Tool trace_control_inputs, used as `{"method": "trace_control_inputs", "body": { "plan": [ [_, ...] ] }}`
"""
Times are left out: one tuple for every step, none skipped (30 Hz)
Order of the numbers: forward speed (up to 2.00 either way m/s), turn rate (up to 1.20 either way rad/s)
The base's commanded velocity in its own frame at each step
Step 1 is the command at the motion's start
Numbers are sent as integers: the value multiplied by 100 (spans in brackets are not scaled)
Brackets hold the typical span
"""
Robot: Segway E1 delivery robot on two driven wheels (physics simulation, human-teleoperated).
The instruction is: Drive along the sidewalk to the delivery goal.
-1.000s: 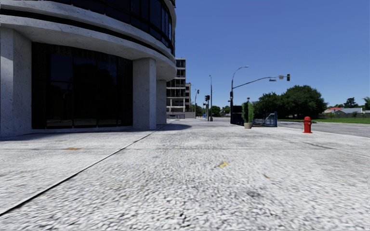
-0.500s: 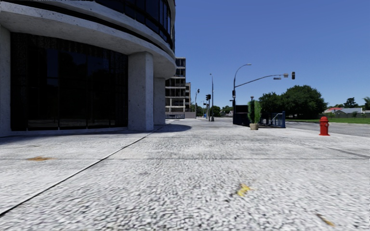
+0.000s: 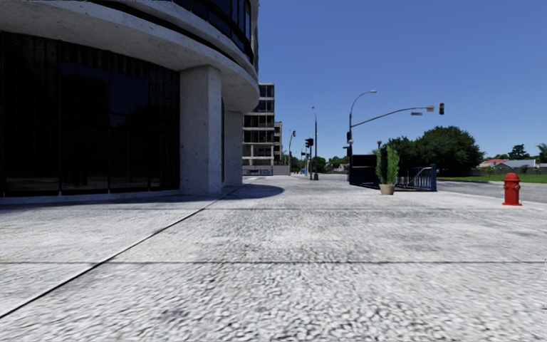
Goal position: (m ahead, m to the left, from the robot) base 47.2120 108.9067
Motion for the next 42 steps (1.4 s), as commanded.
{"method": "trace_control_inputs", "body": {
  "plan": [
    [200,0],
    [200,0],
    [200,0],
    [200,0],
    [200,0],
    [200,0],
    [200,0],
    [200,0],
    [200,0],
    [200,0],
    [200,0],
    [200,0],
    [200,0],
    [200,0],
    [200,0],
    [200,0],
    [200,0],
    [200,0],
    [200,0],
    [200,0],
    [200,0],
    [200,0],
    [200,0],
    [200,0],
    [200,0],
    [200,0],
    [200,0],
    [200,0],
    [200,0],
    [200,0],
    [200,0],
    [200,0],
    [200,0],
    [200,0],
    [200,0],
    [200,0],
    [200,0],
    [200,0],
    [200,0],
    [200,0],
    [200,0],
    [200,0]
  ]
}}
